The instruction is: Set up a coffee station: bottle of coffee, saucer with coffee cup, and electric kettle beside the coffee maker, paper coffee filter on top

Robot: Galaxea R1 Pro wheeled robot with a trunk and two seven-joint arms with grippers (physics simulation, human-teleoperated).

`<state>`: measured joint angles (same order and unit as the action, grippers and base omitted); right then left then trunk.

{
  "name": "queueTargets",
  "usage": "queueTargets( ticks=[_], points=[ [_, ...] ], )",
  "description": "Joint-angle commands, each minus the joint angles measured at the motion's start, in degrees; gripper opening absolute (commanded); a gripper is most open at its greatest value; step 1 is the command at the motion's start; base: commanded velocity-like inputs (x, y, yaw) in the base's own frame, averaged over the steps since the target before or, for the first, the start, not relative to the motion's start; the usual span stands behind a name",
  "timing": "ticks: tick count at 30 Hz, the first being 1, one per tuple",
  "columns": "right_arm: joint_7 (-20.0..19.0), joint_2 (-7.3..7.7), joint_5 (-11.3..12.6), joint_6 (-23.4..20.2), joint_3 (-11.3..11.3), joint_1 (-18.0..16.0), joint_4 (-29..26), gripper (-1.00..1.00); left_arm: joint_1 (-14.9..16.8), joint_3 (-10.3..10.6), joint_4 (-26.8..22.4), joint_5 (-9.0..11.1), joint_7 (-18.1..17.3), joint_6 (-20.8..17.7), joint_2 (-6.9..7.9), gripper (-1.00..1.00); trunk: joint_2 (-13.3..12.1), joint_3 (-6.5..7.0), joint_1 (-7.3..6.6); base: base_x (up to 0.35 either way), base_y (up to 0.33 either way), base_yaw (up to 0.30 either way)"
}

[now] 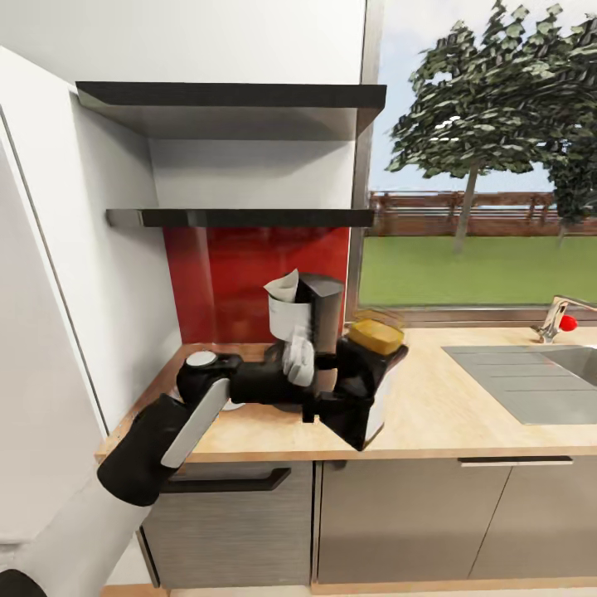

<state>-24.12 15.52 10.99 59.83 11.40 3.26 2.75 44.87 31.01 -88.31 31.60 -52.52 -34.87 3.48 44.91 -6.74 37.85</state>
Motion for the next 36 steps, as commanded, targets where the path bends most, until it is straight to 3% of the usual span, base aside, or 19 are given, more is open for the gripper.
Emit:
queueTargets(
  ticks=[1,4,7,15,25,36],
  points=[
    [-0.31,0.01,0.61,0.17,0.38,-0.05,0.06,1.0,-0.96,0.3,0.04,0.57,-0.49,1.21,0.41,-1.0,0.06,-0.06,0.02,0.0,0.0,0.0],
    [-0.26,0.0,0.61,0.17,0.38,-0.09,0.06,1.0,-6.63,1.28,0.4,0.63,-2.49,7.9,4.36,-1.0,0.06,-0.06,0.02,0.0,0.0,0.0],
    [-0.24,-0.02,0.61,0.17,0.38,-0.09,0.06,1.0,-9.41,1.47,0.47,0.65,-2.77,11.31,5.49,-1.0,0.06,-0.06,0.02,0.0,0.0,0.0],
    [-0.23,-0.05,0.61,0.17,0.38,-0.1,0.06,1.0,-12.49,1.47,0.81,0.68,-2.83,14.06,6.47,-1.0,0.06,-0.06,0.02,0.0,0.0,0.037],
    [-0.31,-0.05,0.61,0.17,0.38,-0.1,0.06,1.0,-12.77,1.42,1.92,0.79,-2.74,14.17,7.18,-1.0,0.06,-0.06,0.02,0.0,-0.027,0.21],
    [-0.27,-0.06,0.61,0.17,0.38,-0.1,0.06,1.0,-12.79,1.42,2.2,0.84,-2.7,14.22,7.25,-1.0,0.06,-0.06,0.02,0.0,-0.169,0.018]
  ],
)
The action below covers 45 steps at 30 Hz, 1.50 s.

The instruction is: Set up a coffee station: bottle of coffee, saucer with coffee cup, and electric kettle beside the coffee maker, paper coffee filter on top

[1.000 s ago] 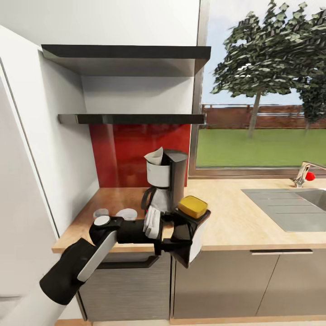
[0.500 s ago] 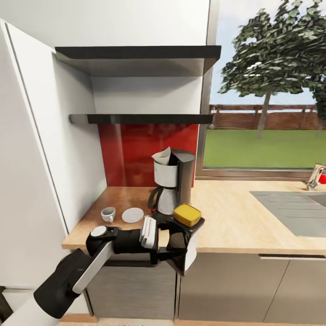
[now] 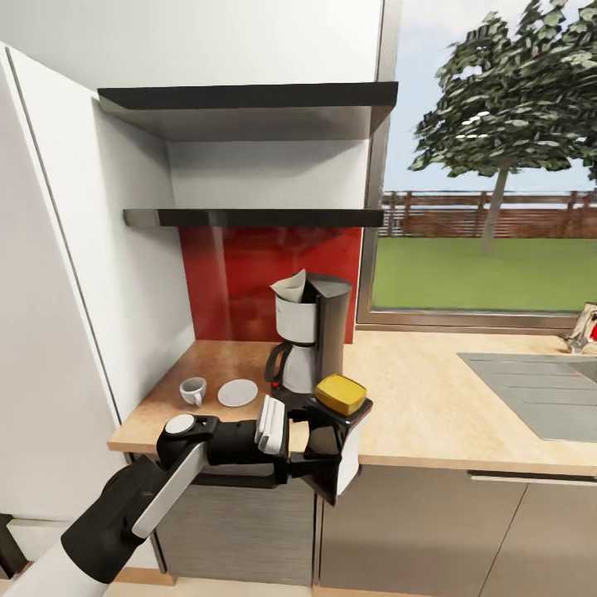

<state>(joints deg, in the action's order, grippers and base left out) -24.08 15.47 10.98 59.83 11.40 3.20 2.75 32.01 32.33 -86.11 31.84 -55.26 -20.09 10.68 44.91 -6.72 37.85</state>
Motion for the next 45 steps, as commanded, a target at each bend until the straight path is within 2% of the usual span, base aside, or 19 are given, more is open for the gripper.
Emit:
queueTargets(
  ticks=[1,28,45],
  points=[
    [-0.33,0.0,0.62,0.17,0.38,-0.04,0.06,1.0,0.07,0.1,0.02,0.59,0.05,-0.57,0.05,-1.0,0.07,-0.08,0.02,0.0,-0.011,0.001],
    [-0.38,0.0,0.62,0.17,0.38,-0.04,0.06,1.0,0.07,0.14,0.07,0.59,-0.02,-0.48,0.05,-1.0,0.07,-0.08,0.02,0.0,-0.101,0.002],
    [-0.36,0.0,0.62,0.17,0.38,-0.04,0.06,1.0,0.07,0.19,0.07,0.59,-0.02,-0.48,0.05,-1.0,0.07,-0.08,0.02,0.0,-0.103,0.206]
  ],
)
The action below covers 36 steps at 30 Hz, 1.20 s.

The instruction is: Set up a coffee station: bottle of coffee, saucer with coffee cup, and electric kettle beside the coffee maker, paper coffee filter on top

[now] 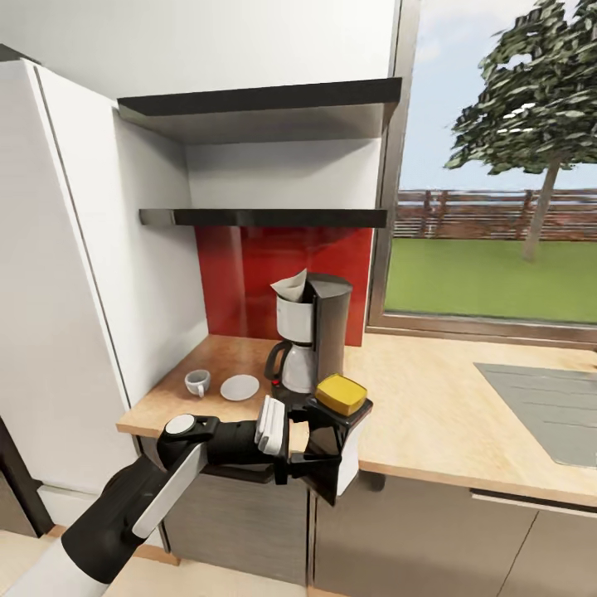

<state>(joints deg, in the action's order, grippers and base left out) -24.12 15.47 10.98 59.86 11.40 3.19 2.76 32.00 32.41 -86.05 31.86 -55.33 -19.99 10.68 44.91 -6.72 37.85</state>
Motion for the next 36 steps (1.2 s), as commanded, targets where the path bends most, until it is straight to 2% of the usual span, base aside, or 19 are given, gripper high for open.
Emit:
queueTargets(
  ticks=[1,14,29,36],
  points=[
    [-0.32,0.0,0.62,0.14,0.38,-0.03,0.05,1.0,0.08,0.11,0.0,0.58,0.04,-0.57,0.04,-1.0,0.07,-0.08,0.02,0.0,-0.268,0.053],
    [-0.32,0.0,0.62,0.14,0.38,-0.03,0.05,1.0,0.08,0.11,0.0,0.58,0.04,-0.57,0.04,-1.0,0.07,-0.08,0.02,0.0,-0.296,0.001],
    [-0.32,0.0,0.62,0.14,0.38,-0.03,0.05,1.0,0.08,0.11,0.0,0.58,0.04,-0.57,0.04,-1.0,0.07,-0.08,0.02,0.0,-0.304,-0.146],
    [-0.32,0.0,0.62,0.14,0.38,-0.03,0.05,1.0,0.08,0.11,0.0,0.58,0.04,-0.57,0.04,-1.0,0.07,-0.08,0.02,0.0,-0.304,-0.043]
  ],
)
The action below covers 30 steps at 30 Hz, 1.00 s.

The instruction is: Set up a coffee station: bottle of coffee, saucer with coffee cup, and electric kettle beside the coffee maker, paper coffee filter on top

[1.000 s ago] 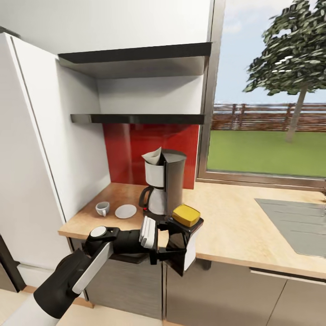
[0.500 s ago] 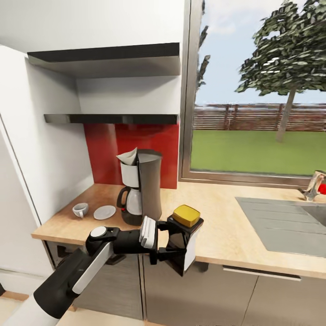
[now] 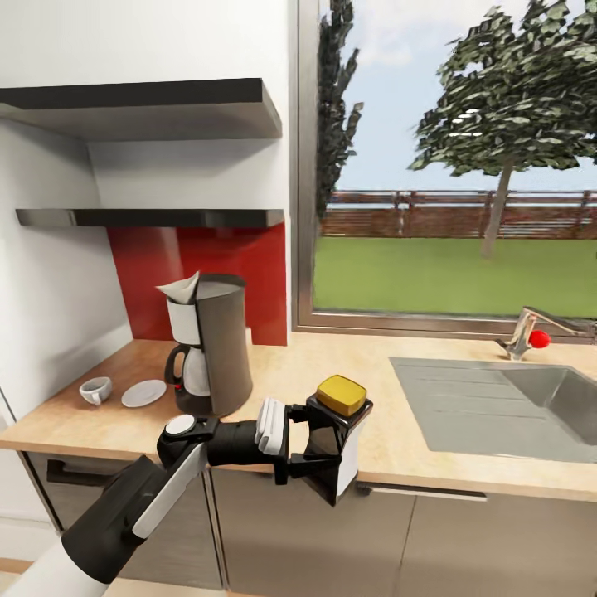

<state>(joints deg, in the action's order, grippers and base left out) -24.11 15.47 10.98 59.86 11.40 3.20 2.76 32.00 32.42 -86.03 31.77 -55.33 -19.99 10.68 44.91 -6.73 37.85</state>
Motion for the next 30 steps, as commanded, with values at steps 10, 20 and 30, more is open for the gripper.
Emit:
queueTargets(
  ticks=[10,20,30],
  points=[
    [-0.32,0.0,0.62,0.14,0.41,-0.03,0.05,1.0,0.08,0.1,-0.01,0.66,0.05,-0.58,0.04,-1.0,0.07,-0.08,0.02,0.039,-0.288,0.083],
    [-0.32,0.0,0.62,0.14,0.45,-0.03,0.05,1.0,0.08,0.1,0.07,0.66,0.15,-0.48,0.04,-1.0,0.07,-0.08,0.02,0.012,-0.055,0.241],
    [-0.32,0.0,0.54,0.1,0.47,-0.03,0.05,1.0,0.08,0.1,0.09,0.66,0.26,-0.42,0.04,-1.0,0.07,-0.08,0.02,0.138,-0.001,0.024]
  ],
)
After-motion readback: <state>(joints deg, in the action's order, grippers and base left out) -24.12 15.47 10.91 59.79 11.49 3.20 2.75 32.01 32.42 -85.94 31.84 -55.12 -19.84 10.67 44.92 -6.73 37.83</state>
